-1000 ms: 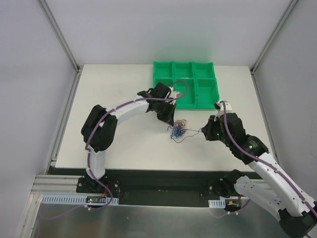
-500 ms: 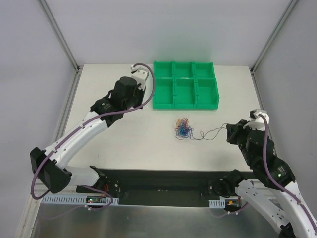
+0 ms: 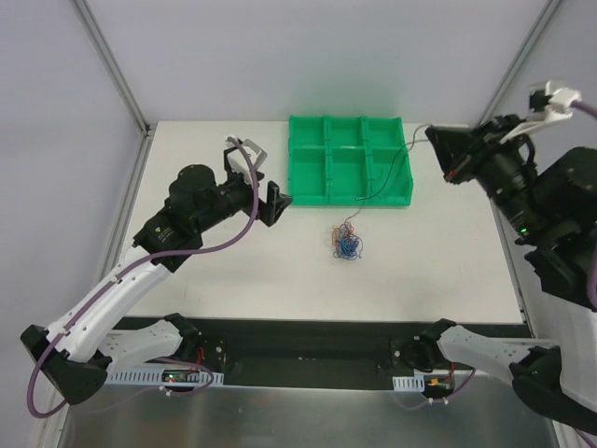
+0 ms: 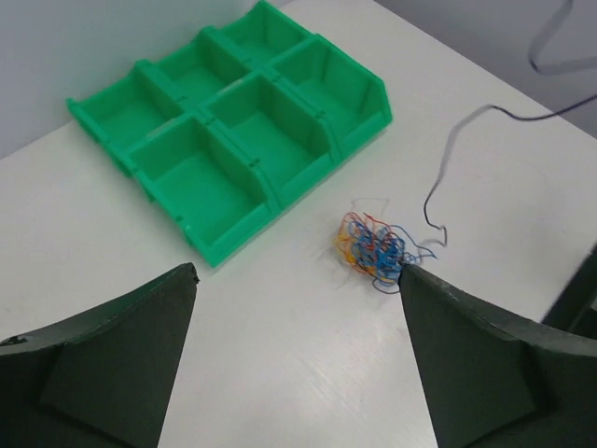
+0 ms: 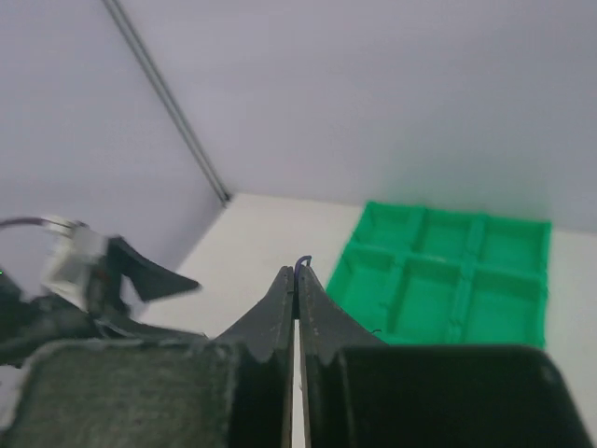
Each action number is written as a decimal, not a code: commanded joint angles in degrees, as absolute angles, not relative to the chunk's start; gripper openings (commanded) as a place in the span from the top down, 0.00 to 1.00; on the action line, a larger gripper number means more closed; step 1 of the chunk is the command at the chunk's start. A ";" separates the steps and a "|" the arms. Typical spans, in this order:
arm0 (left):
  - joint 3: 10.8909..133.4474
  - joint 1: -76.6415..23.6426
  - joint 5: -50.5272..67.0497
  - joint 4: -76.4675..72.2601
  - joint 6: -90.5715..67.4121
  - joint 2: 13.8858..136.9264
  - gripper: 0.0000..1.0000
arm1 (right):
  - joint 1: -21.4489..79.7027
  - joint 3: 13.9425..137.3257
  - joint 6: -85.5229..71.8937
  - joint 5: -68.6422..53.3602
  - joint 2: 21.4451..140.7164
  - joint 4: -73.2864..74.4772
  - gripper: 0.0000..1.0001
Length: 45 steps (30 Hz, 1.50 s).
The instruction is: Untangle the cables
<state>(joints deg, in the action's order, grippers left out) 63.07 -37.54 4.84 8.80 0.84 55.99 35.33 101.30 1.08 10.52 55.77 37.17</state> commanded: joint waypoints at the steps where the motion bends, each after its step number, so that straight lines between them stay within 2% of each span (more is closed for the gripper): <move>1: 62.32 -37.97 22.21 4.58 -2.36 59.50 0.01 | 35.33 117.74 0.27 -2.78 63.61 38.06 0.99; 6: 62.13 -38.32 28.20 -5.61 -13.51 65.03 0.01 | 35.33 126.64 -5.70 -8.34 69.51 35.34 0.99; 11: 57.06 -44.19 26.82 -24.57 -17.31 69.77 0.01 | 35.24 126.91 -9.92 -10.28 69.79 28.84 0.99; 14: 57.30 -46.58 27.16 -33.73 -20.91 77.49 0.01 | 35.33 127.44 -13.17 -11.07 69.35 24.89 0.99; 16: 60.89 -47.46 26.90 -34.45 -22.93 85.13 0.05 | 35.24 127.62 -14.93 -11.60 68.82 21.20 0.99; 18: 67.29 -47.81 24.71 -29.13 -25.04 93.82 0.18 | 35.24 127.88 -16.17 -11.08 68.03 18.65 0.99; 20: 70.57 -47.99 24.00 -23.49 -25.40 100.95 0.23 | 35.33 129.28 -16.26 -9.68 67.24 17.67 0.99; 25: 66.63 -48.78 22.33 -25.22 -28.56 108.71 0.25 | 35.24 129.65 -12.75 -4.50 63.47 15.83 0.99; 28: 63.38 -48.69 19.17 -24.35 -26.90 107.76 0.26 | 35.24 128.67 -9.85 -0.89 61.00 15.12 0.99; 34: 58.20 -43.17 9.86 -10.74 -28.12 99.51 0.32 | 35.24 121.66 -0.81 9.03 55.91 15.29 0.99; 38: 52.31 -34.57 6.76 -0.72 -32.95 88.89 0.30 | 35.24 117.34 6.31 17.73 54.67 16.60 0.99; 42: 48.61 -29.89 2.56 6.49 -31.47 75.79 0.22 | 35.25 114.00 12.46 24.42 55.19 19.24 0.99; 45: 48.95 -27.25 3.51 10.10 -28.75 66.38 0.21 | 35.24 113.20 17.22 31.70 55.81 22.84 0.99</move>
<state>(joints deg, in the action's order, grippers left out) 48.90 -28.32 5.23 2.59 -30.68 76.84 35.33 114.19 8.12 19.88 53.76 18.96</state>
